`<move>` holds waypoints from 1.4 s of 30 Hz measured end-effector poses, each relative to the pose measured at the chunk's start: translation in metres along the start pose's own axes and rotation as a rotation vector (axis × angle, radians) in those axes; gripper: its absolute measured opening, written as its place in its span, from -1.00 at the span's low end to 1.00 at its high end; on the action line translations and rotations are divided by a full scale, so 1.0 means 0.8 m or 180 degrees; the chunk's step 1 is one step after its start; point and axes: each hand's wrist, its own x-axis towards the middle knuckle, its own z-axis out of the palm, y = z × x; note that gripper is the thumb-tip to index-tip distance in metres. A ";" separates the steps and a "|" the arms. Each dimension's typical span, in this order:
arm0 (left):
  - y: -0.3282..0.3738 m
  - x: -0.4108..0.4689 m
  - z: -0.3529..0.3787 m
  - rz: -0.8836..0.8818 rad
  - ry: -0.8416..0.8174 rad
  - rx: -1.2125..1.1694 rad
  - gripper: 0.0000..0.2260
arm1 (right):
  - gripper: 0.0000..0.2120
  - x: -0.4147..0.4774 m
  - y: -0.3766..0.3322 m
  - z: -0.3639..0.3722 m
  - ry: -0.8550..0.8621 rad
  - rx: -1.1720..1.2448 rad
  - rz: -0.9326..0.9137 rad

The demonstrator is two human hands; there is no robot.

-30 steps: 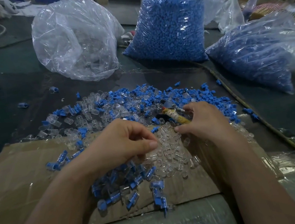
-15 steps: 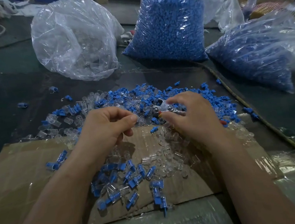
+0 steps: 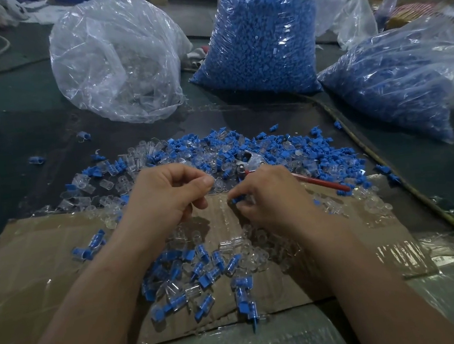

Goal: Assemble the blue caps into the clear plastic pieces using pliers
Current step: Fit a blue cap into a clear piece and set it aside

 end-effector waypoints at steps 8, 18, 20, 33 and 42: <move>-0.004 0.000 0.001 -0.0275 -0.0218 -0.0031 -0.97 | -0.74 -0.007 -0.003 -0.007 0.0778 0.1040 0.0090; 0.000 -0.002 0.001 -0.0190 -0.0212 0.0008 -0.96 | -0.76 -0.006 0.018 -0.012 0.0269 0.1019 0.0636; 0.000 -0.002 0.000 -0.0186 -0.0221 0.0045 -0.96 | -0.77 -0.006 0.015 -0.010 -0.0111 0.0942 0.0593; -0.001 -0.001 0.002 -0.0214 -0.0260 0.0082 -0.95 | -0.77 -0.006 0.009 -0.008 -0.0317 0.0781 0.0525; -0.001 -0.002 0.003 -0.0382 -0.0331 -0.0343 -0.93 | -0.79 -0.009 -0.001 -0.016 0.0840 0.1257 0.0191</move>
